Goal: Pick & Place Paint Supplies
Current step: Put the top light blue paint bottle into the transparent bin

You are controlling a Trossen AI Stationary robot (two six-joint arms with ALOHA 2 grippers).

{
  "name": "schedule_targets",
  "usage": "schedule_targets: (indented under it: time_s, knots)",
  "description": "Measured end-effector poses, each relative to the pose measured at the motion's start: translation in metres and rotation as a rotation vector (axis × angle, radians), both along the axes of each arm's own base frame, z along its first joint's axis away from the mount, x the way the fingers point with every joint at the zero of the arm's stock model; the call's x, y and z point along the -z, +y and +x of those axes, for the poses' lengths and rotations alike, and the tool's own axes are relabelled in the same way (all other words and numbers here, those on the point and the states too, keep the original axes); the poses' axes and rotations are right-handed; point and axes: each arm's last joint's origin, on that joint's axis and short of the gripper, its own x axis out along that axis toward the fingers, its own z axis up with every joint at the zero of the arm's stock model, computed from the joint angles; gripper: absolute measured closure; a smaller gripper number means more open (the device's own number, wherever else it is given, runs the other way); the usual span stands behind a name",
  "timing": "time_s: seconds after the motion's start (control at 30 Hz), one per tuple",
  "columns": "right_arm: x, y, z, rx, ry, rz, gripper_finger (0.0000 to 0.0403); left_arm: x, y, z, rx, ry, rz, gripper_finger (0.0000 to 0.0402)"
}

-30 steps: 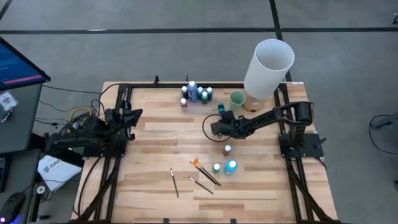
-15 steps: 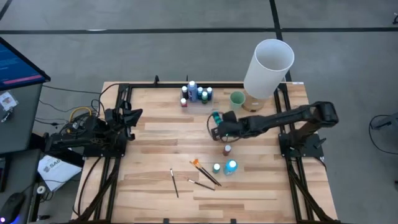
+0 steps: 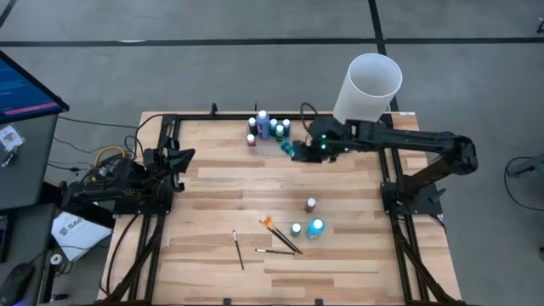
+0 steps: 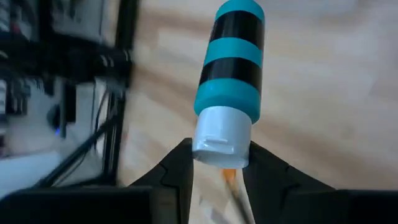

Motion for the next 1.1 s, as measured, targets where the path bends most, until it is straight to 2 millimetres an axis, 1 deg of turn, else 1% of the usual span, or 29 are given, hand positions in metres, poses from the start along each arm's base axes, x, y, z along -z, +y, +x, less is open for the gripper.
schedule_targets:
  time_s: [0.07, 0.23, 0.3, 0.37, 0.47, 0.57, 0.7, 0.87, 0.97, 1.1]
  knots:
    - [0.011, 0.001, -0.002, -0.011, 0.086, 0.120, 0.0299, 0.000, 0.000, 0.000, 0.000, 0.000, 0.000, 0.0400]
    - [0.039, 0.009, 0.004, -0.084, 0.271, 0.364, 0.0299, 0.000, 0.000, 0.000, 0.000, 0.000, 0.000, 0.0400]
    - [0.051, 0.008, 0.011, -0.109, 0.302, 0.421, 0.0299, 0.000, 0.000, 0.000, 0.000, -0.001, 0.000, 0.0400]
    - [0.060, 0.006, 0.013, -0.131, 0.346, 0.471, 0.0299, 0.000, 0.000, 0.000, 0.000, 0.000, 0.000, 0.0400]
    - [0.074, 0.000, 0.018, -0.149, 0.388, 0.529, 0.0299, 0.000, 0.000, 0.000, 0.000, 0.000, 0.000, 0.0400]
    - [0.084, -0.008, 0.020, -0.146, 0.409, 0.564, 0.0299, 0.000, 0.000, 0.000, 0.000, 0.000, 0.000, 0.0400]
    - [0.094, -0.019, 0.022, -0.125, 0.419, 0.591, 0.0299, 0.000, 0.000, 0.000, 0.000, 0.000, 0.000, 0.0400]
    - [0.095, -0.028, 0.020, -0.099, 0.421, 0.612, 0.0299, 0.000, 0.000, 0.000, 0.000, 0.000, 0.000, 0.0400]
    - [0.095, -0.029, 0.018, -0.075, 0.440, 0.628, 0.0299, 0.000, 0.000, 0.000, 0.000, 0.000, 0.000, 0.0400]
    - [0.098, -0.025, 0.015, -0.061, 0.489, 0.634, 0.0299, 0.000, 0.000, 0.000, 0.000, 0.000, 0.000, 0.0400]
